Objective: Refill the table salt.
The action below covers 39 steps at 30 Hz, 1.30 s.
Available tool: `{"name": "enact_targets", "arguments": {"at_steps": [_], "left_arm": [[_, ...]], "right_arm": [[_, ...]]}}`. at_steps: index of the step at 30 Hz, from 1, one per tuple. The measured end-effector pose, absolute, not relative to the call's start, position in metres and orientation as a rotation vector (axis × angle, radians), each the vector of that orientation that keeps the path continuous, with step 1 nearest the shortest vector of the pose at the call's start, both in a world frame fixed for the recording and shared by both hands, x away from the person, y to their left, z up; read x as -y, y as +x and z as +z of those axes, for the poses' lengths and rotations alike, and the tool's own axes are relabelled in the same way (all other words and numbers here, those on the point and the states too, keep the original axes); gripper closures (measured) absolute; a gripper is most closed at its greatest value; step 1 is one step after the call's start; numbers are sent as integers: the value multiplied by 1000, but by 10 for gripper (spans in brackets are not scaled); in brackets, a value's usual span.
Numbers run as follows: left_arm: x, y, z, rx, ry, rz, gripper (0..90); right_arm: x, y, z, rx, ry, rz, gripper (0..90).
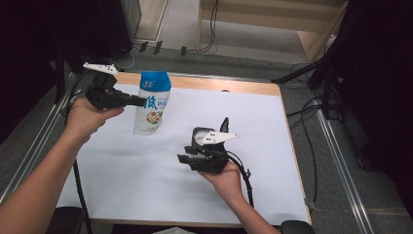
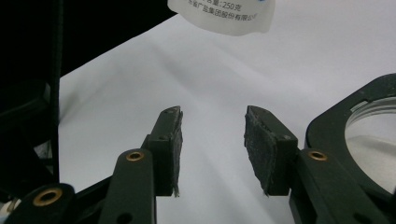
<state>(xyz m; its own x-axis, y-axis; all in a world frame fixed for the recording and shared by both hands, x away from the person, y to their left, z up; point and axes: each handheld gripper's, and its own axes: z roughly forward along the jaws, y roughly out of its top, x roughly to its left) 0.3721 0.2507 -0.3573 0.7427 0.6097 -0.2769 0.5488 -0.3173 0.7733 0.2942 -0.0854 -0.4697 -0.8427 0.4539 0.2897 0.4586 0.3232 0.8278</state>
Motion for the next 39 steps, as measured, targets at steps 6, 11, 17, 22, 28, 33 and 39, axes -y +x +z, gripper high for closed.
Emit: {"name": "enact_targets", "arguments": {"at_steps": [6,11,17,22,28,33,39], "left_arm": [[-256,383,-366,-926,1979,89,900],[-258,394,-374,-958,1969,87,900],[-258,404,-385,-956,1980,96,900],[-253,411,-394,-946,1979,90,900],[-247,420,-406,-928,1990,92,900],[-250,421,-418,-939,1973,74,900],[-254,413,-417,-937,2018,84,900]], "right_arm": [[93,296,-469,2565,-849,-1556,572],[101,295,-470,2573,-845,-1542,572],[113,293,-468,2564,-867,-1561,572],[123,293,-471,2550,-907,-1568,572],[129,291,-475,2555,-934,-1566,572],[133,289,-475,2555,-954,-1570,572],[138,288,-476,2553,-976,-1574,572]]}}
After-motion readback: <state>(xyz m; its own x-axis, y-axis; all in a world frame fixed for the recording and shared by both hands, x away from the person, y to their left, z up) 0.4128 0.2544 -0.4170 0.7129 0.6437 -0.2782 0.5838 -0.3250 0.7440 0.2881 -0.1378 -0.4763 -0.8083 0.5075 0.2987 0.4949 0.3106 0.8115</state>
